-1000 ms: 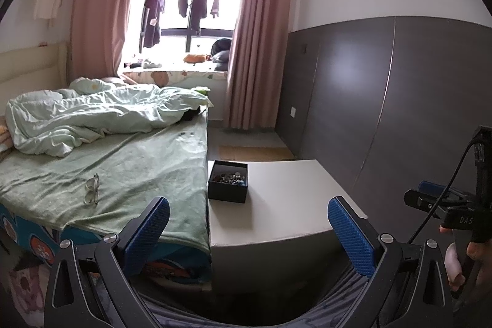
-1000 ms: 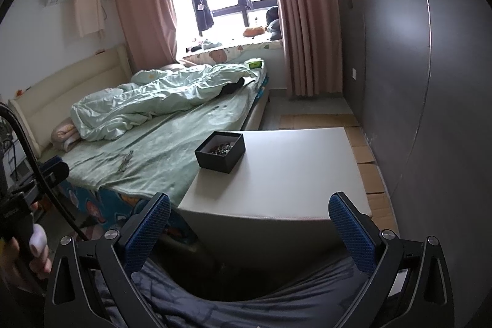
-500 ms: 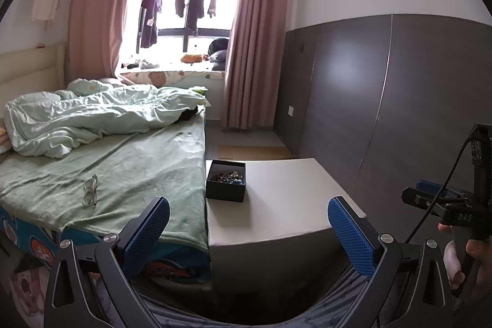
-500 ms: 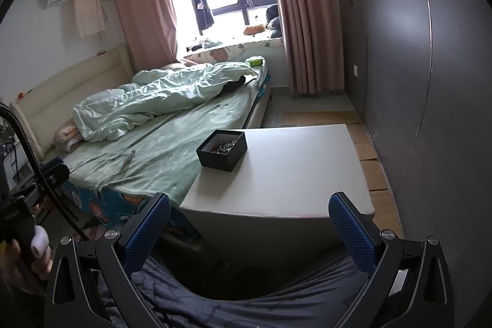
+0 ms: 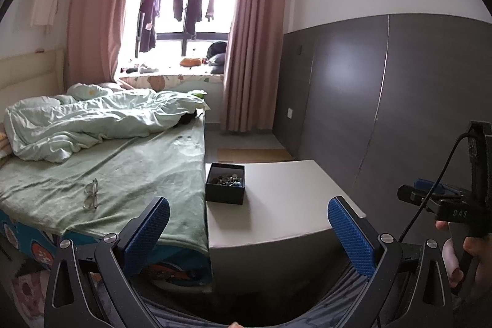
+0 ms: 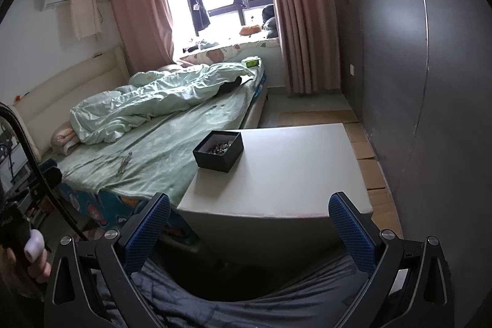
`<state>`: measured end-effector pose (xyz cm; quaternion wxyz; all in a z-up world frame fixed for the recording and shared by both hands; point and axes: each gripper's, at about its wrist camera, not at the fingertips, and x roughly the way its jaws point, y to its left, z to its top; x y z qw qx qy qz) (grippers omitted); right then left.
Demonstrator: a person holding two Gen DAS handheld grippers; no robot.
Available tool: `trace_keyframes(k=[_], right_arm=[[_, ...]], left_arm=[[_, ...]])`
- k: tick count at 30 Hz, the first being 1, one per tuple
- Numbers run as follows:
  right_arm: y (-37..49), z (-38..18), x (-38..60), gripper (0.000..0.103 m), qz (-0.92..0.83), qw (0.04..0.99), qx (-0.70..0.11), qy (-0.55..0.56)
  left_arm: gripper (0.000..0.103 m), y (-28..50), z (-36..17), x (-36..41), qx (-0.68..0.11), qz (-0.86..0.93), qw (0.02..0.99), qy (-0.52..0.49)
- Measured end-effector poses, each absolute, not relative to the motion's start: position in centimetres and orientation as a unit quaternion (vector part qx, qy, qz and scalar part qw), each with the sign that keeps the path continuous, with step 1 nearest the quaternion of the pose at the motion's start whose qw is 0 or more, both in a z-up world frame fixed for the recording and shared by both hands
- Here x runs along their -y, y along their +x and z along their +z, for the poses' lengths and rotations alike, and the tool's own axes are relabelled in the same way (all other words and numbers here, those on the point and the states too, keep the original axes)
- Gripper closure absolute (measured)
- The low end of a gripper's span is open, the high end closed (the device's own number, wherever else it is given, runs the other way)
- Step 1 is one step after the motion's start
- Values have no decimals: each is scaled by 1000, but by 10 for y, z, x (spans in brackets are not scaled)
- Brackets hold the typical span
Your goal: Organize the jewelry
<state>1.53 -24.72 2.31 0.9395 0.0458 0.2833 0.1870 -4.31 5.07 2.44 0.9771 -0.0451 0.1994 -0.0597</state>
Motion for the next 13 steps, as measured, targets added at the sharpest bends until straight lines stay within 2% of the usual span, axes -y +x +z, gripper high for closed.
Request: trace_keyframes(k=[13], right_arm=[[22,9,255,0,182,939,-286,61]], left_arm=[[0,-20,17,-32,-217,-75,973,-33]])
